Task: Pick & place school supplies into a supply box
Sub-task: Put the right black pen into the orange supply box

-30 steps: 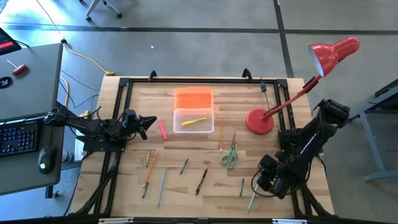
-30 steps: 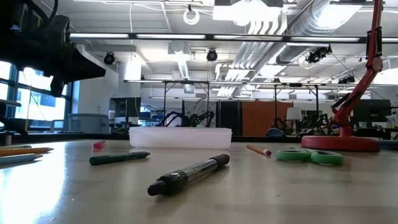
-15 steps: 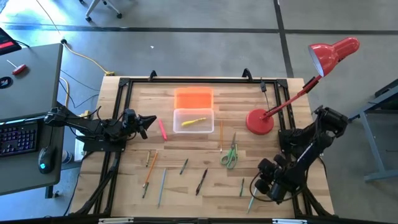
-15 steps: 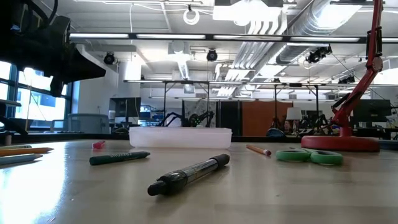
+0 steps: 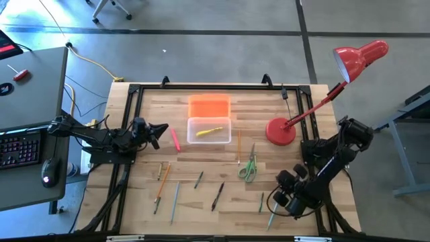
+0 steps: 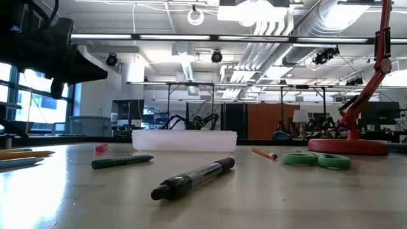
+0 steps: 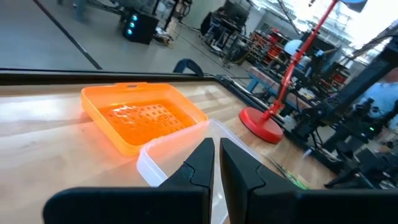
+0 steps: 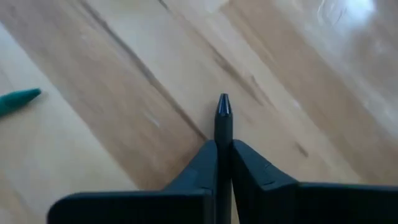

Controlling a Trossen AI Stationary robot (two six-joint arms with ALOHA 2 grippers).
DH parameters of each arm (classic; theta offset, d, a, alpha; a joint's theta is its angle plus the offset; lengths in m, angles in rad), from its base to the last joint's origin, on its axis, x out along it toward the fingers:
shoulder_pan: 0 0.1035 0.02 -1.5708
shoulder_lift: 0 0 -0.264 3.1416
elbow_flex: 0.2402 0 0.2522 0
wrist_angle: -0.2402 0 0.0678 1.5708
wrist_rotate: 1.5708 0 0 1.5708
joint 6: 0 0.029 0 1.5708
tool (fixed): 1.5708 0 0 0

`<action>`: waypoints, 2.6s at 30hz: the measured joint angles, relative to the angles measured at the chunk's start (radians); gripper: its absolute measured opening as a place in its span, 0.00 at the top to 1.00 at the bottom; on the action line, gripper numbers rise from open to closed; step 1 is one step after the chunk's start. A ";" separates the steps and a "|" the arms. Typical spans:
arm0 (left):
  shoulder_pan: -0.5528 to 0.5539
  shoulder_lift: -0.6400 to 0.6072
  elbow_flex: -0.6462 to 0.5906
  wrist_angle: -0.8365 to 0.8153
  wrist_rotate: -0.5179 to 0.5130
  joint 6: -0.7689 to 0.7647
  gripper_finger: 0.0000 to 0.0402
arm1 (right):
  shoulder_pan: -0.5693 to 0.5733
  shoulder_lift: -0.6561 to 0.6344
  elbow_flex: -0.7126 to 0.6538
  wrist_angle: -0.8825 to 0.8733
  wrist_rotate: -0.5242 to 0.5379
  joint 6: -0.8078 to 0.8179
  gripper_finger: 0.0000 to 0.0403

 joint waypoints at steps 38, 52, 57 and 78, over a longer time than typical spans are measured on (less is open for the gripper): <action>0.000 0.000 -0.002 0.040 -0.118 0.000 0.86 | -0.300 -0.002 -0.392 0.762 0.465 -0.361 0.82; 0.000 0.000 -0.001 0.041 -0.118 -0.001 0.86 | -0.303 -0.009 -0.387 0.880 0.506 -0.544 0.95; 0.000 0.000 0.000 0.043 -0.118 -0.001 0.86 | -0.369 -0.098 -0.265 0.863 0.582 -0.758 0.98; 0.000 0.000 0.000 0.048 -0.113 -0.001 0.86 | -1.020 0.166 0.231 1.406 -0.328 -1.944 0.97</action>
